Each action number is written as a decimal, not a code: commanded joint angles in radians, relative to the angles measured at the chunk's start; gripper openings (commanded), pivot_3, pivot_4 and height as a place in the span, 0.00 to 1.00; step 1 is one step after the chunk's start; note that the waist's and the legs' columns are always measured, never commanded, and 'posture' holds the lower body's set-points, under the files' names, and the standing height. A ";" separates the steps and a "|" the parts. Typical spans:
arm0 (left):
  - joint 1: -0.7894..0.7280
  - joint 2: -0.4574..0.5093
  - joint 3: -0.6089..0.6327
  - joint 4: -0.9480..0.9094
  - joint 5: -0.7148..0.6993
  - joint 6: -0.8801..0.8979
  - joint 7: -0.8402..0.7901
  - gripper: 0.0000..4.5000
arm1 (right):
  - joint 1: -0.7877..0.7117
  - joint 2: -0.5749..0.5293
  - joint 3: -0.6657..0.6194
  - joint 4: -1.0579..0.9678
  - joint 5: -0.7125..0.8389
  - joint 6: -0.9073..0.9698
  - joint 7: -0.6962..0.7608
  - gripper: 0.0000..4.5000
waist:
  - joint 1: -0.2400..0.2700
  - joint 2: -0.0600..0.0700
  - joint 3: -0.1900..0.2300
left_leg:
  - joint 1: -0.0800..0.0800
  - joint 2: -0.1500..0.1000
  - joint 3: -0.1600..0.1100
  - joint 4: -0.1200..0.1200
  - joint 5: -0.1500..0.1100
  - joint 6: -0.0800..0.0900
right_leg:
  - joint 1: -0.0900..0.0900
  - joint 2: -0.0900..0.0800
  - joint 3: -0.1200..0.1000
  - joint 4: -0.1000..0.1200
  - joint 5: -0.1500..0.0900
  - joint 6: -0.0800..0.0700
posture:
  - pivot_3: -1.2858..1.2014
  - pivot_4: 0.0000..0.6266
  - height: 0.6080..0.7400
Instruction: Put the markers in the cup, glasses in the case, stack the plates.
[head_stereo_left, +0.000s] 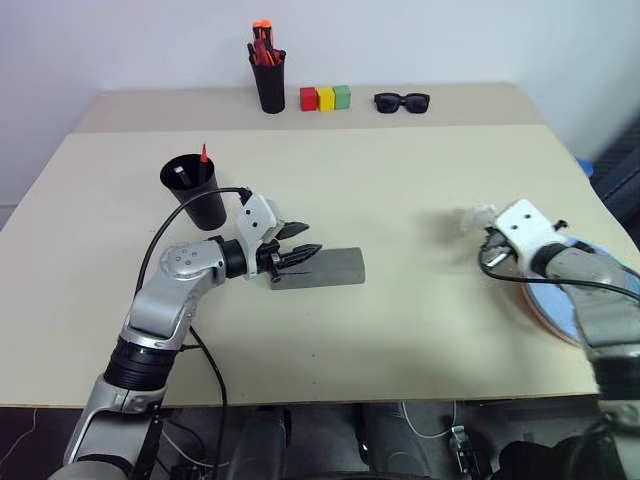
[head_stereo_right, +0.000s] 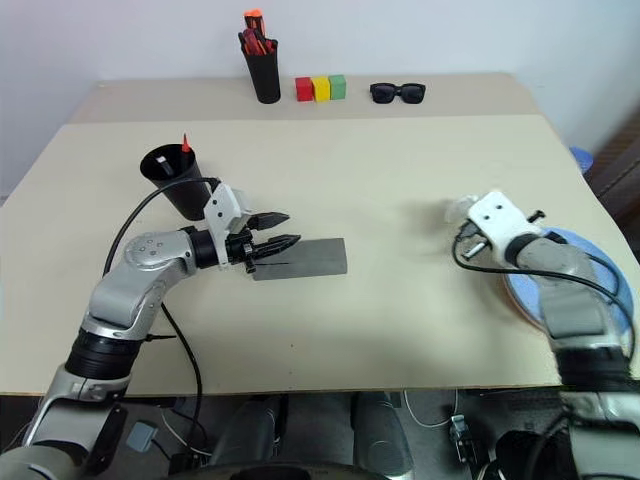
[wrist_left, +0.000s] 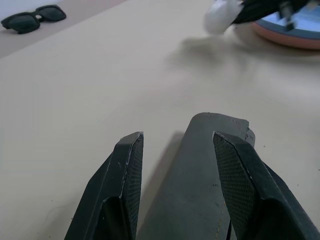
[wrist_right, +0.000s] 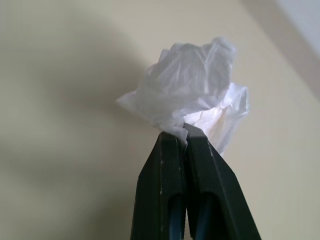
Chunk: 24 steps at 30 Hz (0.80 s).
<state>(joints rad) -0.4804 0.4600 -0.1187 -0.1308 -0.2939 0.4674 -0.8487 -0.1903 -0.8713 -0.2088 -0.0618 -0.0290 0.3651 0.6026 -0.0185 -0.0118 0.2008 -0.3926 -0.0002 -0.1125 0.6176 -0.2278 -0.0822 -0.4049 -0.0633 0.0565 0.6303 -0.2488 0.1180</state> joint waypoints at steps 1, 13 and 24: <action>-0.040 -0.011 -0.010 0.033 -0.012 -0.042 -0.037 0.49 | 0.128 -0.080 -0.237 -0.180 0.017 0.112 0.051 0.01 | 0.006 0.000 0.000 | 0.000 0.000 0.000 0.000 0.000 0.000 | 0.001 0.000 0.000 0.000 0.000 0.000 | 0.52 0.24 1.00; -0.050 -0.068 0.028 0.072 -0.014 -0.075 0.013 0.49 | 0.346 -0.075 -0.390 -0.240 0.032 0.125 0.097 0.63 | -0.018 -0.001 -0.001 | 0.002 0.000 0.001 0.003 0.000 0.000 | 0.002 0.000 0.001 0.000 -0.001 -0.003 | 0.52 0.24 1.00; 0.364 0.040 0.381 -0.256 -0.063 0.024 0.242 0.49 | -0.009 0.103 -0.238 -0.205 0.376 0.099 0.186 0.63 | -0.034 -0.002 -0.001 | 0.002 0.001 0.001 0.002 0.000 0.000 | 0.002 0.001 0.001 0.000 0.000 -0.002 | 0.52 0.24 1.00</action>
<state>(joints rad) -0.1353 0.4948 0.2067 -0.3288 -0.3407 0.4783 -0.6464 -0.1836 -0.7804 -0.4710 -0.2502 0.2975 0.4841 0.7729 -0.0522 -0.0140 0.1993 -0.3904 0.0009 -0.1115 0.6190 -0.2281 -0.0818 -0.4027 -0.0627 0.0576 0.6303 -0.2489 0.1164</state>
